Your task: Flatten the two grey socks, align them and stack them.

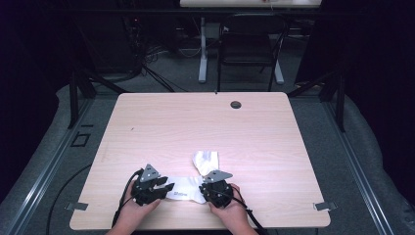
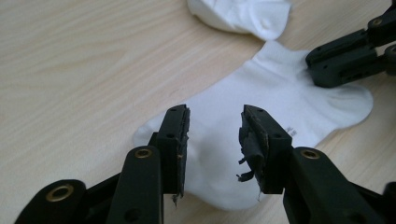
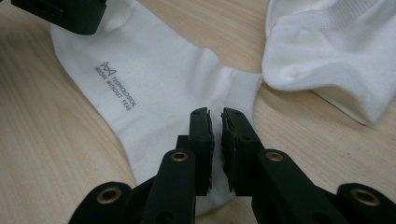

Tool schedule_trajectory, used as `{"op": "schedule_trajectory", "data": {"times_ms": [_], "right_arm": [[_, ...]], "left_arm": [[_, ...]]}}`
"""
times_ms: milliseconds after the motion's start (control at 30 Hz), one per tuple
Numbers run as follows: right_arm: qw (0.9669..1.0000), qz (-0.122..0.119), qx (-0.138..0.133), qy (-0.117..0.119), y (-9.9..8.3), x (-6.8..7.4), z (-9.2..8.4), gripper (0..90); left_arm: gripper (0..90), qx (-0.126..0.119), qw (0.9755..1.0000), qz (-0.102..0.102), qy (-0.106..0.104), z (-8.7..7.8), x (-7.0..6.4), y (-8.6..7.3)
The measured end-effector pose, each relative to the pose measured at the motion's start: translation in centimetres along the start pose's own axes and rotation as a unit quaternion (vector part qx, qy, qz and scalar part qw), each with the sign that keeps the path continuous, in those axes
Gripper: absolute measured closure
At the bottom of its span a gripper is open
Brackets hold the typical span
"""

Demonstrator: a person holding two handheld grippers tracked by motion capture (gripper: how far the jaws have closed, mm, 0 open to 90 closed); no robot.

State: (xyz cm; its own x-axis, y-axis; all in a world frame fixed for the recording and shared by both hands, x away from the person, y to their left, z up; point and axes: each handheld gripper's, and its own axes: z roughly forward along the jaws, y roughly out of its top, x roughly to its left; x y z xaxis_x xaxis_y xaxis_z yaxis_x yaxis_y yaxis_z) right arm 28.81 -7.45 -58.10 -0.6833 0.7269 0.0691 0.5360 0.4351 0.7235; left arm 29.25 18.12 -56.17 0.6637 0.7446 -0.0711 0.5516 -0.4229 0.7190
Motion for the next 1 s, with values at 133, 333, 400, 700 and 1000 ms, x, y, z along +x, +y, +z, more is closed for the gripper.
{"op": "schedule_trajectory", "data": {"times_ms": [133, 333, 400, 700, 1000], "right_arm": [[1.0, 0.002, 0.0, 0.001, -0.1, -0.2, -0.1, 82.9], [0.9998, 0.015, 0.011, 0.005, -0.3, -0.7, -0.6, 84.6], [0.9997, 0.019, 0.013, 0.004, -0.4, -0.9, -0.8, 85.0], [0.9991, 0.023, 0.037, 0.003, -0.8, -1.4, -1.9, 85.3], [0.9982, 0.025, 0.055, 0.004, -0.9, -1.4, -2.4, 84.6]], "left_arm": [[57.7, 0.017, 0.9998, -0.01, -0.009, 0.0, 0.4, -0.6], [56.0, 0.029, 0.9995, 0.0, -0.01, 0.5, -0.1, -1.0], [55.9, 0.028, 0.9995, 0.009, -0.008, 0.7, -0.6, -1.2], [55.3, 0.028, 0.9993, 0.011, -0.02, 0.7, -2.1, -1.3], [54.5, 0.028, 0.9992, 0.002, -0.028, 0.5, -2.7, -1.6]]}}
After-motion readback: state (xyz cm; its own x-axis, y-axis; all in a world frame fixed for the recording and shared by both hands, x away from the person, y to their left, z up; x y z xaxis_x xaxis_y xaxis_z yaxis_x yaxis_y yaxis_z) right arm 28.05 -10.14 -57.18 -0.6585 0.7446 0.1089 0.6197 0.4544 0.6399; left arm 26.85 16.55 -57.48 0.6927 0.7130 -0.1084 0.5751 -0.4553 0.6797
